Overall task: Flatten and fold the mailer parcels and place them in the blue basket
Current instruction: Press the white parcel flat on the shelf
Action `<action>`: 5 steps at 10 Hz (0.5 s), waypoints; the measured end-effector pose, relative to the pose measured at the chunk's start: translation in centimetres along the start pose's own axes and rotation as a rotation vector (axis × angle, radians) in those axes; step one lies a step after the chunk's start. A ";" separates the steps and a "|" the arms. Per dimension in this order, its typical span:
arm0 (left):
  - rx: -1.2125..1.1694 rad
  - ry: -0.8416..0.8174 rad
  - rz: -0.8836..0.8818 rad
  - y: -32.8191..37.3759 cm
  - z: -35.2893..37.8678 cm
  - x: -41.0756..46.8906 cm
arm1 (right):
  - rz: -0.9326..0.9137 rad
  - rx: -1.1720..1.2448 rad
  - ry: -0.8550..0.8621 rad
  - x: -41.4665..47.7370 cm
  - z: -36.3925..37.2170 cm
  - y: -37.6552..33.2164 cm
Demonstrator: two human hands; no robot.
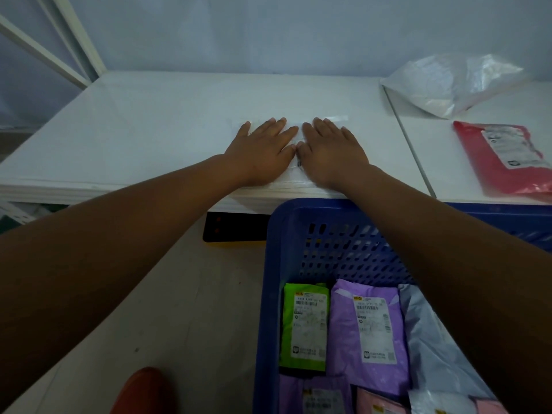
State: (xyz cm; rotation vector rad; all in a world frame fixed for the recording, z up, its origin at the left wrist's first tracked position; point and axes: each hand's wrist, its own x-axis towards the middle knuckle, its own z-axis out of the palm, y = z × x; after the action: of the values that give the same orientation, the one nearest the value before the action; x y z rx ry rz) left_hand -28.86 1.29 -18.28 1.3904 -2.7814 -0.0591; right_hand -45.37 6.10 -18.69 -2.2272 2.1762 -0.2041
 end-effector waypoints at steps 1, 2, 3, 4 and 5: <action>0.010 -0.001 0.001 0.0 0.0 0.0 | 0.000 -0.004 -0.001 0.0 0.0 0.0; 0.012 -0.005 0.001 0.0 0.1 0.1 | 0.000 -0.004 -0.003 0.0 0.0 0.0; -0.004 0.002 0.000 0.0 0.2 0.0 | 0.001 0.000 0.002 0.0 0.0 -0.1; -0.006 0.002 -0.001 -0.1 0.2 0.1 | -0.006 0.002 0.009 0.0 0.0 0.0; -0.007 0.001 -0.001 -0.1 0.2 0.1 | -0.005 -0.002 0.009 0.0 0.1 0.1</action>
State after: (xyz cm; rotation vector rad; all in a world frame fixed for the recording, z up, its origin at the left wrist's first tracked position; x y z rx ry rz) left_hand -28.85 1.12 -18.51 1.3902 -2.7769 -0.0683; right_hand -45.42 6.10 -18.76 -2.2380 2.1761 -0.2128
